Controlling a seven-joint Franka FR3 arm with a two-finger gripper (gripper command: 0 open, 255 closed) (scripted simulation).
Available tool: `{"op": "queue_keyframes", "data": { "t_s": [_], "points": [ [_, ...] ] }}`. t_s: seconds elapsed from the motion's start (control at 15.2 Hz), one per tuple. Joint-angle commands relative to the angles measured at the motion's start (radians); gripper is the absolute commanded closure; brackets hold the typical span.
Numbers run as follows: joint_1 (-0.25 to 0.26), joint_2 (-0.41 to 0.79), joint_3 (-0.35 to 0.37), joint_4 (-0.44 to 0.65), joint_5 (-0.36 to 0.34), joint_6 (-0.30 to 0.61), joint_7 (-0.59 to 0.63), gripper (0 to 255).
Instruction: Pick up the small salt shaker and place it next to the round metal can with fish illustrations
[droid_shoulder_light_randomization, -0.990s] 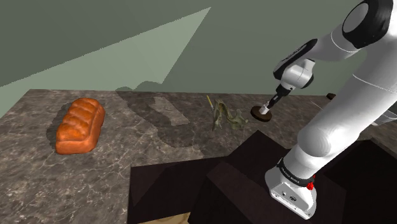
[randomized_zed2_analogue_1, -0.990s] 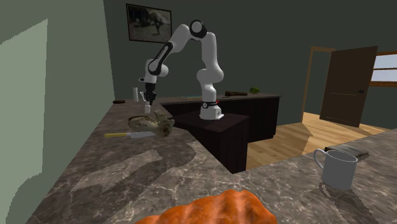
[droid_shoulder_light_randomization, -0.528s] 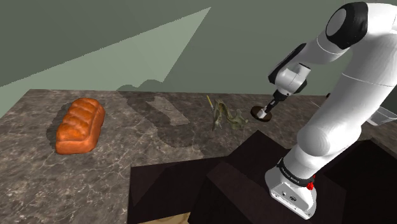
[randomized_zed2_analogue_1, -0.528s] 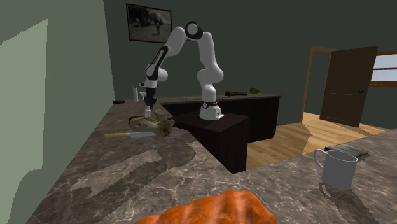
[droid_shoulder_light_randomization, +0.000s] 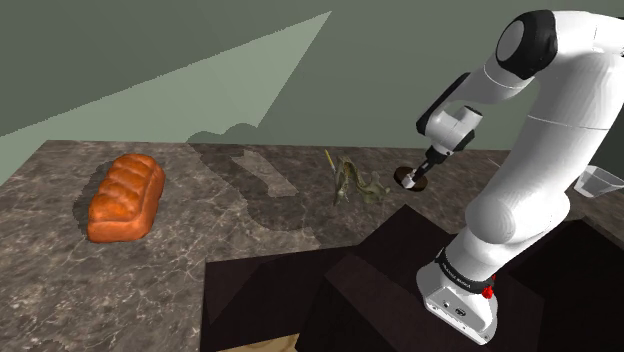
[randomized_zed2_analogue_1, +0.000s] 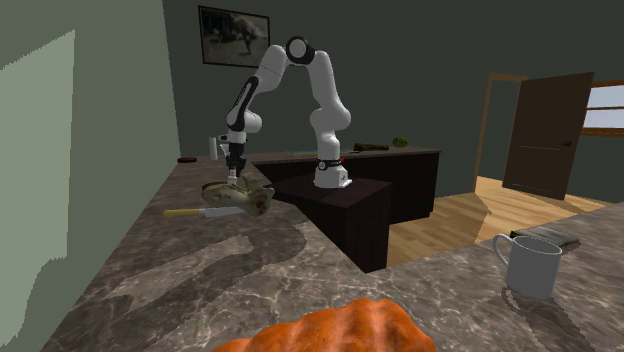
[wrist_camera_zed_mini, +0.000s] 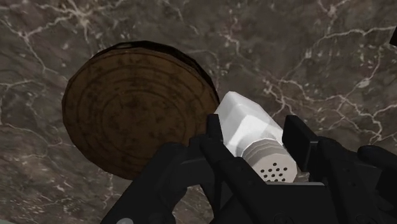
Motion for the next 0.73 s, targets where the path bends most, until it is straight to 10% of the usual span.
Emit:
{"op": "queue_keyframes", "data": {
  "t_s": [0.0,0.2,0.26,0.66],
  "points": [
    [-0.003,0.007,0.000,-0.004,0.003,0.006,-0.003,255],
    [-0.003,0.007,0.000,-0.004,0.003,0.006,-0.003,255],
    [-0.003,0.008,0.000,-0.002,0.004,0.005,-0.004,0],
    [0.022,-0.036,-0.039,-0.017,-0.064,-0.013,0.046,0]
  ]
}}
